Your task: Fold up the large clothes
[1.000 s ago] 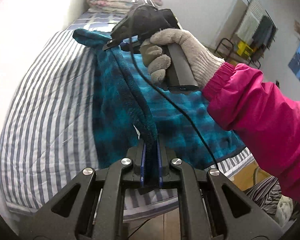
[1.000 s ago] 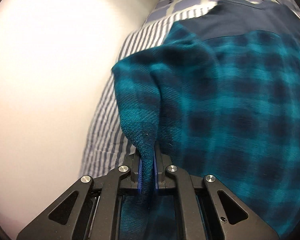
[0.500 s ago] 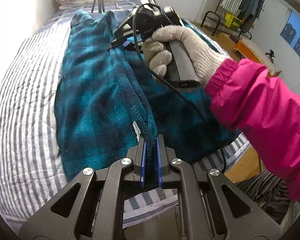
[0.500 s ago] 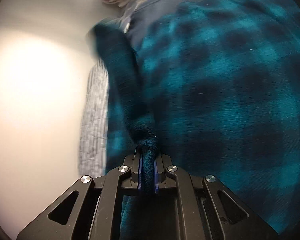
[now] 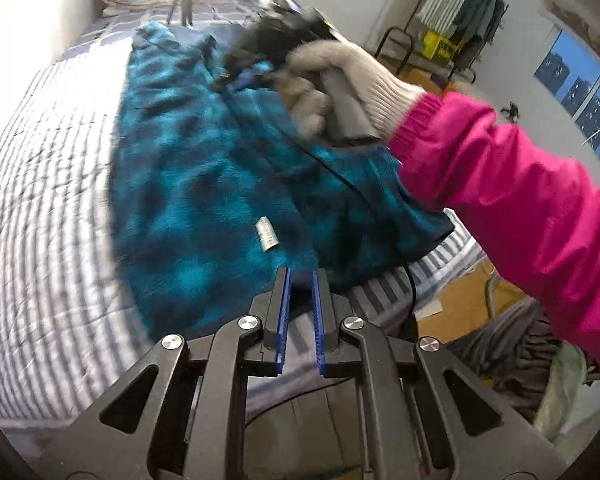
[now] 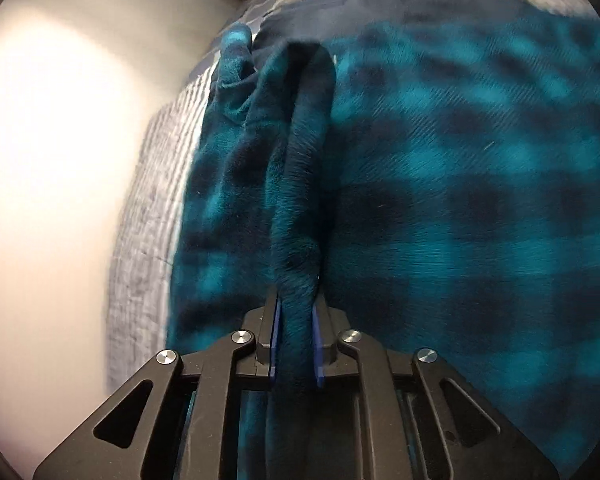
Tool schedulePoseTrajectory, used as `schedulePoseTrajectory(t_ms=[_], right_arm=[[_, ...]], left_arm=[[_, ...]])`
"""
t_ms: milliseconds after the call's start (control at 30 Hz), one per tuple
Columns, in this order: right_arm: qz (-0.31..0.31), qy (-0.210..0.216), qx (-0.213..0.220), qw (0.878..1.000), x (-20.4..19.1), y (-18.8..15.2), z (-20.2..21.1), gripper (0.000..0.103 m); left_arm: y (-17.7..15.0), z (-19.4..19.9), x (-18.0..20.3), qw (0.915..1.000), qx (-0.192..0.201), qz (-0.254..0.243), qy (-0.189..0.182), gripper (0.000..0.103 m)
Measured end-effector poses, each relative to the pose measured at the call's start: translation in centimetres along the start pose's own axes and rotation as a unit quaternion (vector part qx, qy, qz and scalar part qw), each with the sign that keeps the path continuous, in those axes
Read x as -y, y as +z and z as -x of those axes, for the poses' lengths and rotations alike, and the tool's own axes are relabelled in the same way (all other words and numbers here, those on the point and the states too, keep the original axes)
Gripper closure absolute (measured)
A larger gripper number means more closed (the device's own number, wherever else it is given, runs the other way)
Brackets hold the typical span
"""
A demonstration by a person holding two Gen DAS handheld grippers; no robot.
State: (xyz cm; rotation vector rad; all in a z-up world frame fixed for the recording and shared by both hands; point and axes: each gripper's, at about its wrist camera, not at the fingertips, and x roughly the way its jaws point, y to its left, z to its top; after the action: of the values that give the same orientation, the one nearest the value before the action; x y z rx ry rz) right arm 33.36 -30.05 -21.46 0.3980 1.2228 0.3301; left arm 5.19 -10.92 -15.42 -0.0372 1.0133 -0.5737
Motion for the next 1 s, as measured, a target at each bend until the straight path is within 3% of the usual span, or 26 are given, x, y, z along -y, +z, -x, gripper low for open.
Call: schedulePoseTrajectory(t_ms=[100, 200, 333, 533, 767, 1000], right_arm=[[0.04, -0.008, 0.015, 0.999, -1.3, -0.5, 2.9, 0.088], [0.07, -0.005, 0.037, 0.997, -2.6, -1.3, 5.6, 0.088], [0.09, -0.006, 0.053, 0.995, -3.6, -1.7, 7.6, 0.088], [0.135, -0.002, 0.092, 0.987, -5.4, -1.1, 7.9, 0.088], [0.18, 0.001, 0.087, 0.98, -9.0, 4.6, 4.5, 0.088], [0.193, 0.006, 0.072, 0.978, -11.0, 10.8, -2.3, 0.088]], left_arm=[[-0.5, 3.1, -2.5, 0.9992, 0.03, 0.023, 0.015, 0.096], [-0.3, 3.7, -5.1, 0.9973, 0.038, 0.052, 0.036, 0.096], [0.5, 2.4, -7.4, 0.9943, 0.041, 0.085, 0.05, 0.096], [1.3, -1.4, -6.9, 0.9956, 0.03, 0.086, 0.019, 0.096], [0.7, -5.1, -4.3, 0.9988, -0.004, 0.048, -0.011, 0.096], [1.2, -6.8, -4.6, 0.9978, -0.018, 0.054, -0.032, 0.096]])
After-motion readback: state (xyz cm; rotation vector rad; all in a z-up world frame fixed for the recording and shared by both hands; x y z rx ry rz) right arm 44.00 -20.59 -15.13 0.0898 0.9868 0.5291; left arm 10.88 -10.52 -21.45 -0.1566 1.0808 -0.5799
